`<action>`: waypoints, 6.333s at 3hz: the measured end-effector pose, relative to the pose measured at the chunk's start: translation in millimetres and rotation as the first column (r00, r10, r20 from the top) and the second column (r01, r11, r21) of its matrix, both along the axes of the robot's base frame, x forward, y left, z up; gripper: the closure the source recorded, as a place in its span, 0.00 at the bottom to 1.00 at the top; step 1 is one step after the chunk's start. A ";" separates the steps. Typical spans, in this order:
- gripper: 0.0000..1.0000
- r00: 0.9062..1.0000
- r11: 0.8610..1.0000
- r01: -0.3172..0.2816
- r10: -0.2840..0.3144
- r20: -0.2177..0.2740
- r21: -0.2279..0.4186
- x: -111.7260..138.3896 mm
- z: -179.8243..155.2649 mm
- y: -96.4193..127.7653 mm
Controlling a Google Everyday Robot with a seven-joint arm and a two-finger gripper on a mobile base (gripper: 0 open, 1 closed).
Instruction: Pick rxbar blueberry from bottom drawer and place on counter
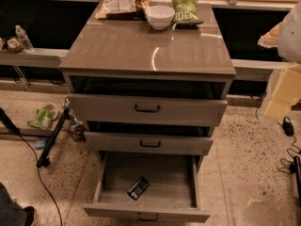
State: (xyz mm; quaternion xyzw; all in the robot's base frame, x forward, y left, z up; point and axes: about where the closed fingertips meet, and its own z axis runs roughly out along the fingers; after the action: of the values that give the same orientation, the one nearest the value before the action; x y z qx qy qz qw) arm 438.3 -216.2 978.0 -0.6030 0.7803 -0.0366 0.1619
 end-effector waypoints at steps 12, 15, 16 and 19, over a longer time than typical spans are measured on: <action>0.00 0.838 0.820 -0.543 0.544 0.050 0.182 50.7 -424.7 157.2; 0.00 0.670 0.664 -0.737 0.742 0.016 0.125 81.9 -538.3 183.9; 0.00 0.671 0.664 -0.736 0.741 0.015 0.127 81.1 -538.4 183.0; 0.00 0.767 0.760 -0.633 0.642 -0.015 0.149 85.6 -648.3 181.9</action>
Offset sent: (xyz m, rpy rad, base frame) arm 0.0171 0.0233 -0.0578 0.1132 -0.0432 -0.0461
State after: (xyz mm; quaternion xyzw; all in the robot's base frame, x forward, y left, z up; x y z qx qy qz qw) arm 523.9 -34.3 329.7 -0.8207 0.5343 0.0933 0.1796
